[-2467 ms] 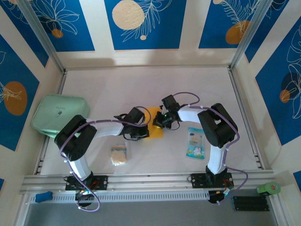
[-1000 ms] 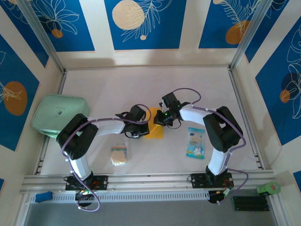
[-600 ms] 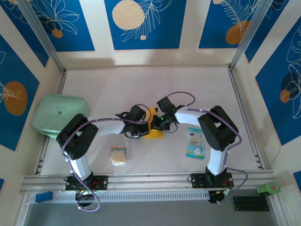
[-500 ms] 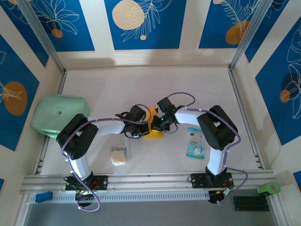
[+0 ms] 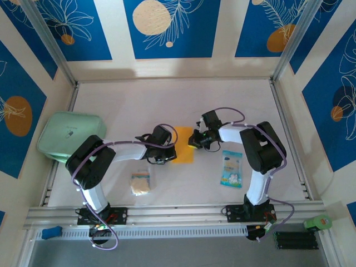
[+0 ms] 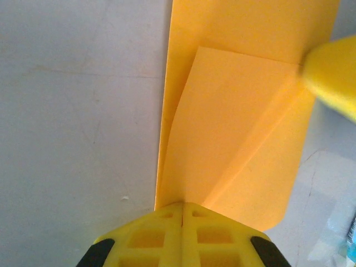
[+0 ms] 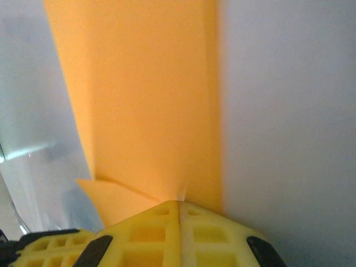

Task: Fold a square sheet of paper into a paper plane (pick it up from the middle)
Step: Fold the triangle a second time at the center of the table.

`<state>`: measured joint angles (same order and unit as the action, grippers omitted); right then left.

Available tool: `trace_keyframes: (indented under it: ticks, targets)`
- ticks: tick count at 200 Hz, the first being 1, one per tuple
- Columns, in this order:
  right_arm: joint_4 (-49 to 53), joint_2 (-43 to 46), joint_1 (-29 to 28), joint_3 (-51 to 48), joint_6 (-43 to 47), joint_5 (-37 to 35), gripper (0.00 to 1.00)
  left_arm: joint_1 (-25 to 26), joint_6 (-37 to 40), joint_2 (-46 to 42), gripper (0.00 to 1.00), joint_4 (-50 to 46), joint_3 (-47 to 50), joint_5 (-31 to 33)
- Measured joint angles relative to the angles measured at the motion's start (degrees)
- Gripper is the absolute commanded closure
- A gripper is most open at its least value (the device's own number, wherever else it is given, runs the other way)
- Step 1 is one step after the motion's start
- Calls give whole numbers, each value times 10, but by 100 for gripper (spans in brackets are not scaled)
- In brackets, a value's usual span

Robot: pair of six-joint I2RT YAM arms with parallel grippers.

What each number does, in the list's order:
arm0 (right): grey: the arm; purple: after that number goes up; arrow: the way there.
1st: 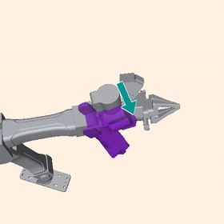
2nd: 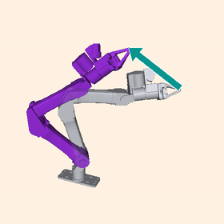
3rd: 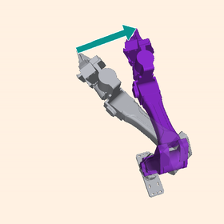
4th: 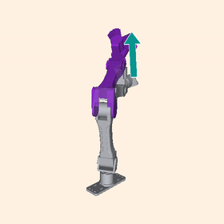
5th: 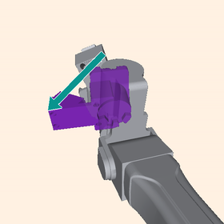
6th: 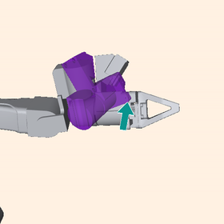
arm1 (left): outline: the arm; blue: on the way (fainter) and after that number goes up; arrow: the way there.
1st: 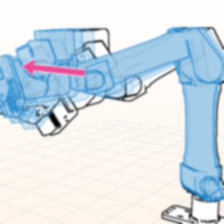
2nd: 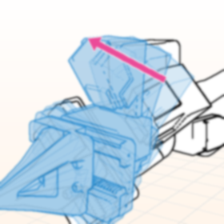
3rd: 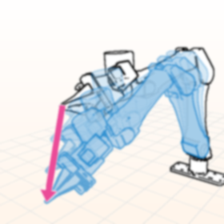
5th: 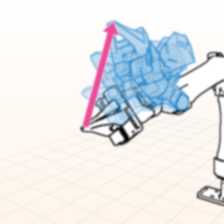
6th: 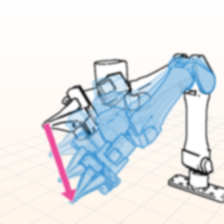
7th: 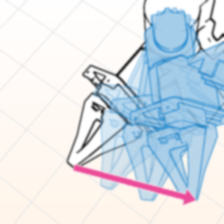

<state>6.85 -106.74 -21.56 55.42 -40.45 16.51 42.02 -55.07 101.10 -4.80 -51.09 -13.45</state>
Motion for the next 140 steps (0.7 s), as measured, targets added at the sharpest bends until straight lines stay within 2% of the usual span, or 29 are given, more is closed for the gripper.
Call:
trace_keyframes:
  ticks: [29,65,100,140]
  targets:
    - [-4,1,39,0,-3,-9,99,0,0,0,100,1,-1,-2]
    - [3,58,42,-31,-5,-64,98,0,5,0,100,-26,-16,-14]
    - [8,125,-4,-43,-11,-89,98,0,14,0,96,-58,-50,-27]
    - [1,88,-60,-43,-31,-75,98,0,16,-1,96,-51,-75,-30]
